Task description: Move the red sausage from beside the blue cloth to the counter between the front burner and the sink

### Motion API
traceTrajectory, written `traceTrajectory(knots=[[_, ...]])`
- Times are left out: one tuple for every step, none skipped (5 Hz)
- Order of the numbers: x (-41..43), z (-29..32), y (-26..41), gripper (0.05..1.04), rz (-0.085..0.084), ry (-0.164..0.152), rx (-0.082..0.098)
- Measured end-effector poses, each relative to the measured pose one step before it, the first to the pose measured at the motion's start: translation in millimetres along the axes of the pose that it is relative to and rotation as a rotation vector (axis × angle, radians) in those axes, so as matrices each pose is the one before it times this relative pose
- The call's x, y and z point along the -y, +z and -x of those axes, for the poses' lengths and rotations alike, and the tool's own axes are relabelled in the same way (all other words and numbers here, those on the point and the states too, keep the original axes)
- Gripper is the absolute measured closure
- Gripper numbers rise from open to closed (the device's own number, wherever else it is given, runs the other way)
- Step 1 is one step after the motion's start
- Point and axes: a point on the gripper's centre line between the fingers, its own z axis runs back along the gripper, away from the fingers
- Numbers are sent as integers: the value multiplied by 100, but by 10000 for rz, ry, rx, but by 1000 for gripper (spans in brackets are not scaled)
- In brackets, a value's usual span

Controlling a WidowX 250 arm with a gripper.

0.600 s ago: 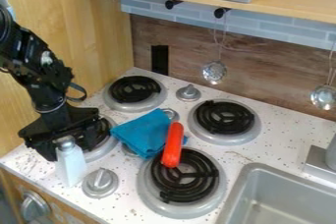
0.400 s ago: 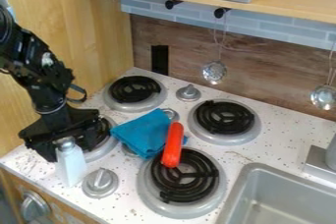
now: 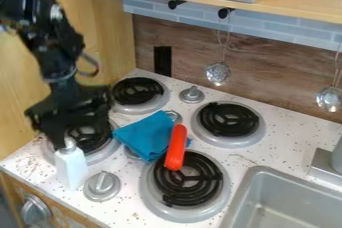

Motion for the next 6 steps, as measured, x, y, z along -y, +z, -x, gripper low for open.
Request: traceTrajectory(knots=[[1883, -1198, 3183, 77, 668, 295, 636], [3011, 48, 114, 77, 957, -418, -359], [2223, 426, -3568, 77, 1358, -1690, -596], [-472, -593, -1782, 77, -18, -147, 416], [51, 546, -1992, 77, -224, -270, -138], [566, 92, -804, 77, -283, -148, 196]])
